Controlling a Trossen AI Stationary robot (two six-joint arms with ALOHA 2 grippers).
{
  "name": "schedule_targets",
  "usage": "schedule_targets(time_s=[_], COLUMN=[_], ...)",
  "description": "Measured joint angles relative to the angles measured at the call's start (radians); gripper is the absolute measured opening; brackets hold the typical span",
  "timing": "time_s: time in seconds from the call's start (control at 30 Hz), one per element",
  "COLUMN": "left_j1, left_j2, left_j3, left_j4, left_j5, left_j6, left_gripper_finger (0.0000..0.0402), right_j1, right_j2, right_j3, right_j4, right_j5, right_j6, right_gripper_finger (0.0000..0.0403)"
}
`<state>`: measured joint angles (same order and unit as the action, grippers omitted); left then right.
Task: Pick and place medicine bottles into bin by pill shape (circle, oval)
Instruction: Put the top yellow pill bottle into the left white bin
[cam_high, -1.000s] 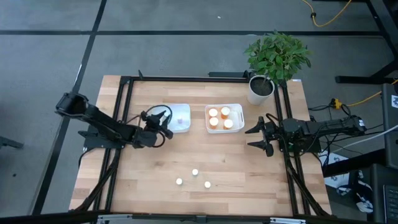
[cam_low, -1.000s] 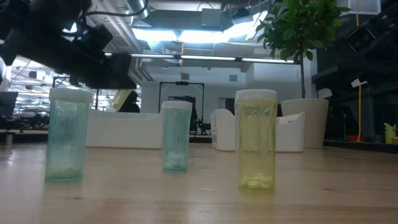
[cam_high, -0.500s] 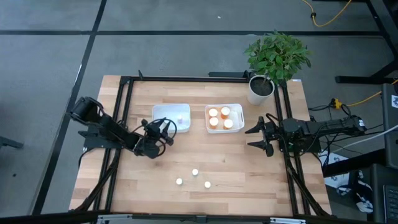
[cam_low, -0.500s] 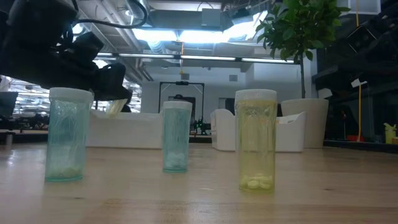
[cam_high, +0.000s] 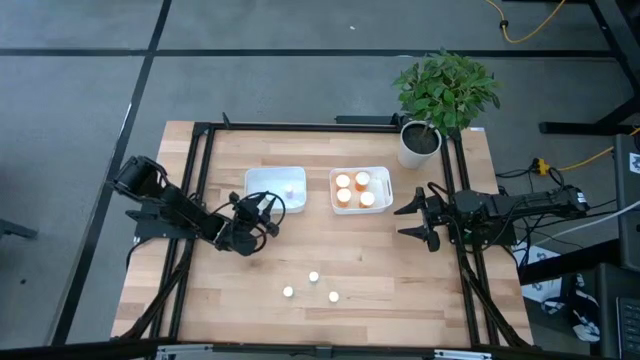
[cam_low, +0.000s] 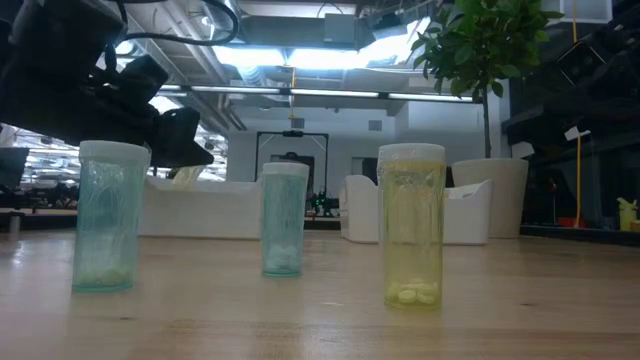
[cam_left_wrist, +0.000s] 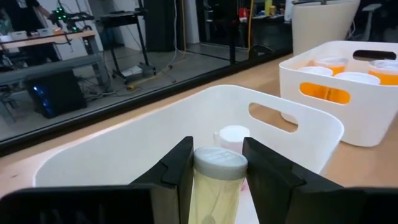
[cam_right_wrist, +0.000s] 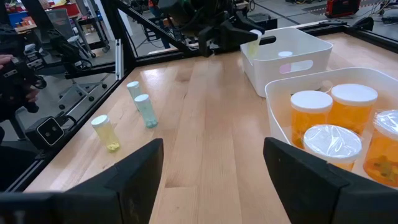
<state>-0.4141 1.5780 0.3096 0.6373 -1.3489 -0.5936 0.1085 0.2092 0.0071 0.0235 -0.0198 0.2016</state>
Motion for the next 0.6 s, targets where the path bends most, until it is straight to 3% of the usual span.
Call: schedule_targets(time_s=[0.4, 0.6], left_j1=[0.000, -0.001], left_j2=[0.069, 0.087], left_j3=[0.000, 0.001], left_j4=[0.012, 0.069], left_j5=[0.020, 0.007], left_j6=[-0.045, -0.028], left_gripper_finger=[0.0116, 0.0136], right_j1=[0.000, 0.000], right_j2=[0.000, 0.000], right_j3=[0.000, 0.000], right_j4=[0.000, 0.000], right_j5=[0.000, 0.000], right_j6=[0.000, 0.000], right_gripper_finger=[0.0279, 0.0279])
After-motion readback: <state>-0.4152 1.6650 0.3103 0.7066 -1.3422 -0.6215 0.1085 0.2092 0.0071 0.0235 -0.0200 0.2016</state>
